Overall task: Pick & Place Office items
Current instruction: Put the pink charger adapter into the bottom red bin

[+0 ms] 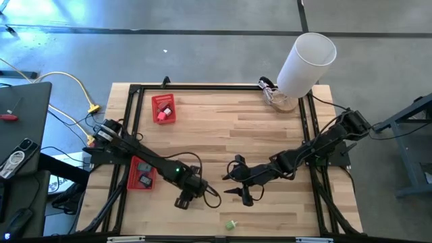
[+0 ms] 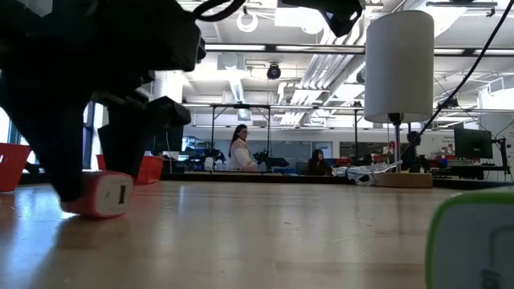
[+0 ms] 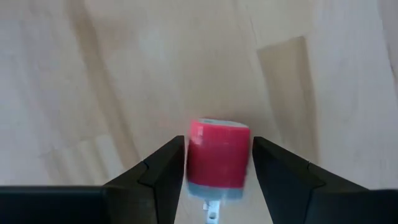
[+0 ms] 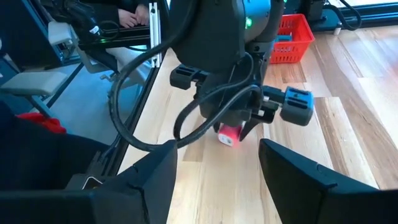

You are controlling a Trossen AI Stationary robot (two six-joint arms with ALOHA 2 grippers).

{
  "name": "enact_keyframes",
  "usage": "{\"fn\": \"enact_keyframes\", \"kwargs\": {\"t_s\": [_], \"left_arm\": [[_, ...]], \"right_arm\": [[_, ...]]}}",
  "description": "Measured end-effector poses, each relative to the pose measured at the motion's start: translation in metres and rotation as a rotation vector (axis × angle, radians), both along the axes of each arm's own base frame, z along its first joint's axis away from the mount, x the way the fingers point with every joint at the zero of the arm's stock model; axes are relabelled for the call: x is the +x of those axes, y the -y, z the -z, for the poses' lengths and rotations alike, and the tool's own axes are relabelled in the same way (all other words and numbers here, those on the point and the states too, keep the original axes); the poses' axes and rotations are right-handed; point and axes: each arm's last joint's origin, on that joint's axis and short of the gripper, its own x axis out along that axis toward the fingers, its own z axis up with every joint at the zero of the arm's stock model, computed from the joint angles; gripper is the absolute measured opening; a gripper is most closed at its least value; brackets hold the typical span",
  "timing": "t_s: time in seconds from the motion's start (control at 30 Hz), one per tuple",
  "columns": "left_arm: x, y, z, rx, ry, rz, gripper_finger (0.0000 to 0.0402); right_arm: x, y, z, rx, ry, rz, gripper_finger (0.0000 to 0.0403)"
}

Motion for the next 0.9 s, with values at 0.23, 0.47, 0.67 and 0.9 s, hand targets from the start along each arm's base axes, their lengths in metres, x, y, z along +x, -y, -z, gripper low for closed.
{"fn": "enact_keyframes", "kwargs": {"t_s": [0.23, 0.47, 0.67, 0.9], "left_arm": [[-0.0003, -0.0062, 0.0072, -0.041, -0.01, 0.005, 0.0176], [-0.0025, -0.0059, 0.009, -0.082, -0.039, -0.002, 0.0123], [-0.0034, -0.0068, 0.0103, -0.091, -0.047, -0.01, 0.0123], [-0.0053, -0.0073, 0.0083, -0.089, -0.053, 0.006, 0.0123]], "right_arm": [[0.0, -0.0001, 0.0, 0.018, -0.005, 0.006, 0.0215], [-0.0009, -0.0018, 0.0, 0.018, -0.005, 0.001, 0.0215], [-0.0008, -0.0017, 0.0, 0.018, -0.005, 0.001, 0.0215], [-0.0008, -0.0017, 0.0, 0.018, -0.005, 0.001, 0.0215]]}}
